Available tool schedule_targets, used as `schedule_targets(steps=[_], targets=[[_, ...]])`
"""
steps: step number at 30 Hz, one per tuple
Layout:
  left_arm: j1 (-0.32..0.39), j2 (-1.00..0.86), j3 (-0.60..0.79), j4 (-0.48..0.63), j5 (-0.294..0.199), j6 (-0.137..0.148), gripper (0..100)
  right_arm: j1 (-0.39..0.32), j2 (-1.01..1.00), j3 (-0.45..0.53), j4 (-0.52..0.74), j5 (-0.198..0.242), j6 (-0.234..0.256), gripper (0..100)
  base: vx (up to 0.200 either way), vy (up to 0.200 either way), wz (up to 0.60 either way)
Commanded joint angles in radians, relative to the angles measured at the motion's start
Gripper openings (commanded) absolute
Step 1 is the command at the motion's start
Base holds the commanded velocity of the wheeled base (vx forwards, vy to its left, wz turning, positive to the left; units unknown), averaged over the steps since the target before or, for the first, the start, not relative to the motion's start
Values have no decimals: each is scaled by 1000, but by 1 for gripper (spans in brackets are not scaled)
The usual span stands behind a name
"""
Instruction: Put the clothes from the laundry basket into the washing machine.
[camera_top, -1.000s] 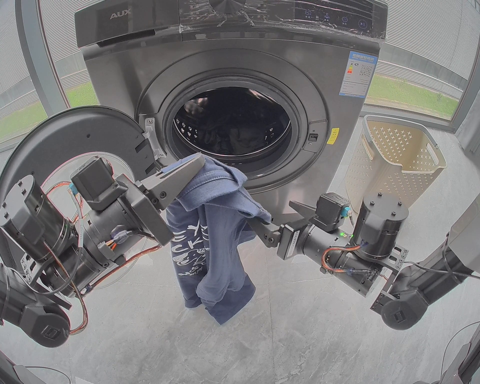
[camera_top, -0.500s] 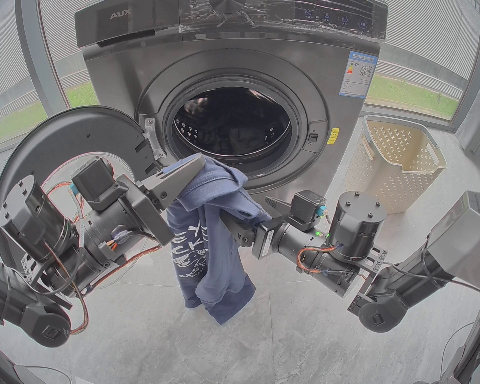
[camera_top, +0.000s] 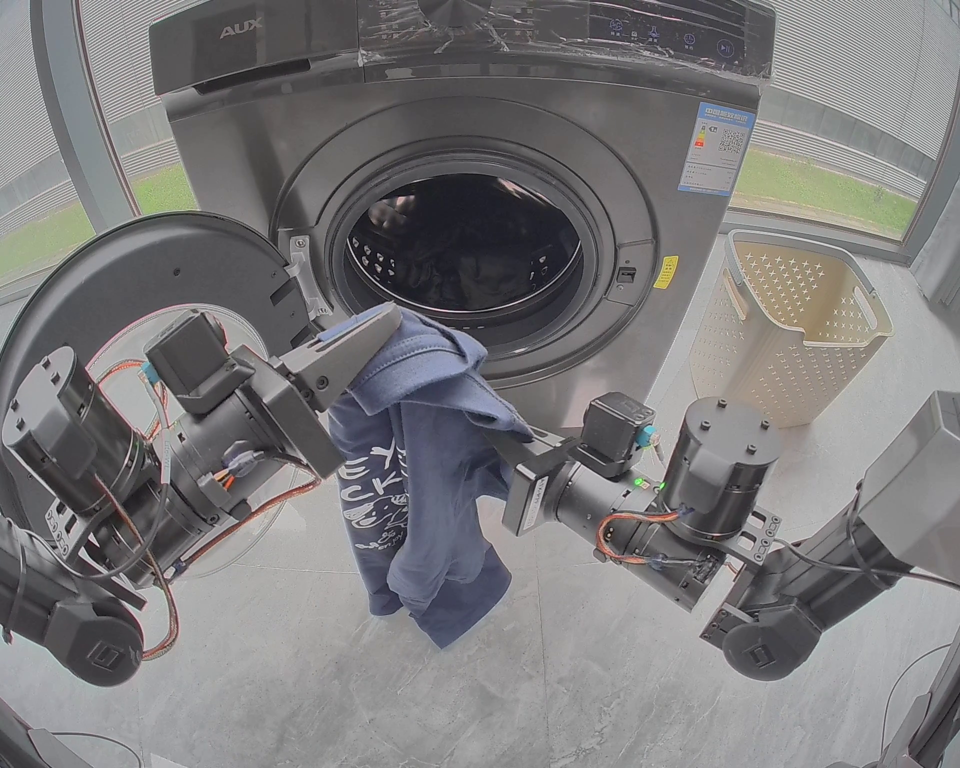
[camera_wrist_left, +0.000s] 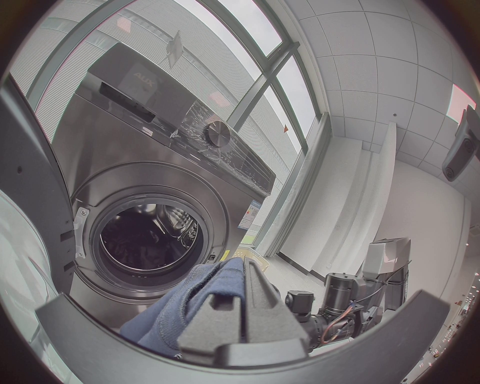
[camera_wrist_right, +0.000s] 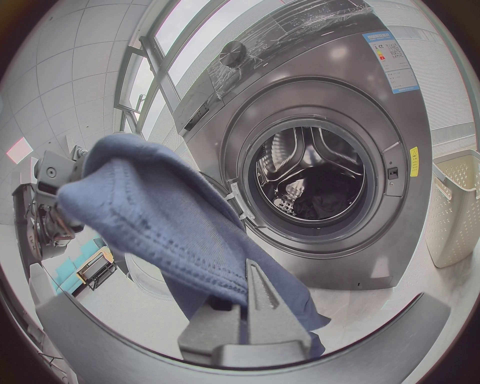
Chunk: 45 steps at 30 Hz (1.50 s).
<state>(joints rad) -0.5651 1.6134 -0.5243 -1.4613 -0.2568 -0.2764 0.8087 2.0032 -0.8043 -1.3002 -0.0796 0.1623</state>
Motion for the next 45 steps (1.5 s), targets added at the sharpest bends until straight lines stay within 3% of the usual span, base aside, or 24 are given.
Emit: schedule_targets(steps=[1,9,15,16,19,22,30,45], targets=[[21,17,-10,-11,1,-9,0,4,-77,56,-1,0,-1,0,0,0,0],[33,25,-13,-16,1,-10,0,-13,-198,134,6,-9,-1,0,0,0,0],[33,25,-11,-16,7,-12,0,-28,-239,139,12,-9,-1,0,0,0,0],[33,25,-10,-11,7,-12,100,-31,-241,135,12,-9,-1,0,0,0,0],[33,23,-10,-5,7,-18,100,-42,-248,129,7,-11,-1,0,0,0,0],[30,20,4,2,10,-46,100,-80,-270,97,13,-9,-1,0,0,0,0],[19,43,46,4,18,-44,100,-112,-274,-9,16,-6,-1,0,0,0,0],[28,106,61,-14,24,-38,100,-89,-271,43,24,1,-3,0,0,0,0]])
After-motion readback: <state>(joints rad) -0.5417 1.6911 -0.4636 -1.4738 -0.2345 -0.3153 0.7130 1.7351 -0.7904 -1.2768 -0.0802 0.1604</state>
